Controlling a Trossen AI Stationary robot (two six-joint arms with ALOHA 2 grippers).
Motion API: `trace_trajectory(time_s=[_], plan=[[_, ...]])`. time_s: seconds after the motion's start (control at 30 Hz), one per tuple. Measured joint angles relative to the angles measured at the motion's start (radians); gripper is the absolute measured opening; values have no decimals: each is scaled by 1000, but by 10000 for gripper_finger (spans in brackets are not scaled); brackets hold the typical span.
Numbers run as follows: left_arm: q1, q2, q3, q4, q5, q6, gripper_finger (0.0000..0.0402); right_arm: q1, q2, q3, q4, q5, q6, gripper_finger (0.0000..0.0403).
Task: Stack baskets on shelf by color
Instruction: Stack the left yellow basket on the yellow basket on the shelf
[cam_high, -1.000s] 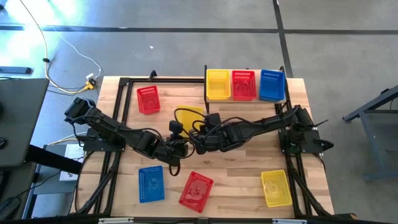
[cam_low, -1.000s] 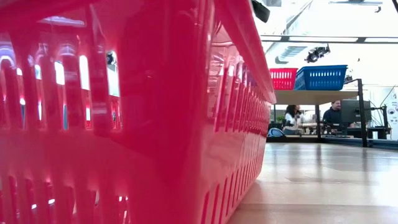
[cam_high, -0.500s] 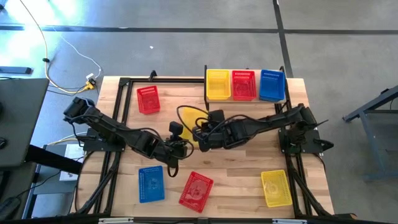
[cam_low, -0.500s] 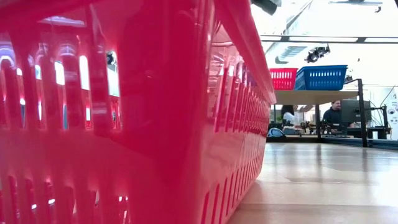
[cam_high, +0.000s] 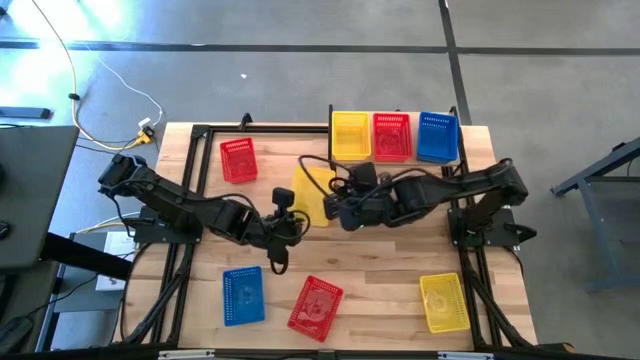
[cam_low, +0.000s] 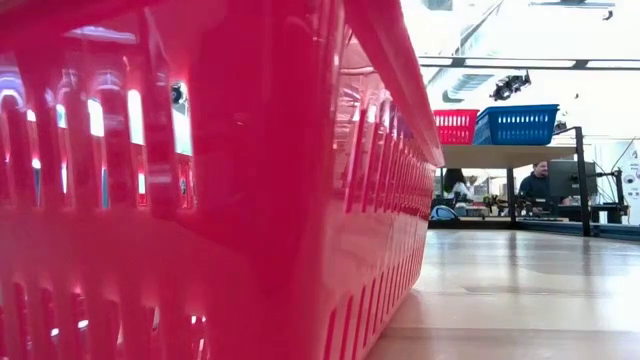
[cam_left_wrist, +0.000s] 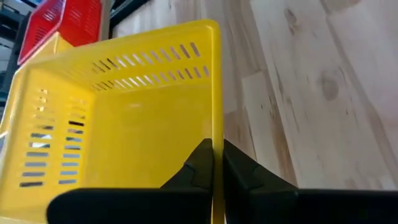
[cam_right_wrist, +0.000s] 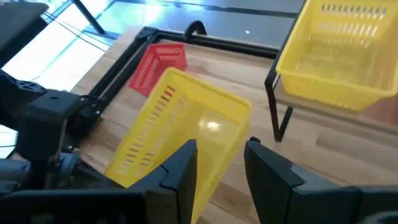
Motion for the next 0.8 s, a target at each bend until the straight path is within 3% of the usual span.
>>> trace_trajectory(time_s=[0.47,0.8], plan=[[244,2,202,-3,131,147,0,-61,-156,0,-11,60,-235,119],[494,2,316,4,372,184,0,-177,-228,0,-15,57,-430,119]])
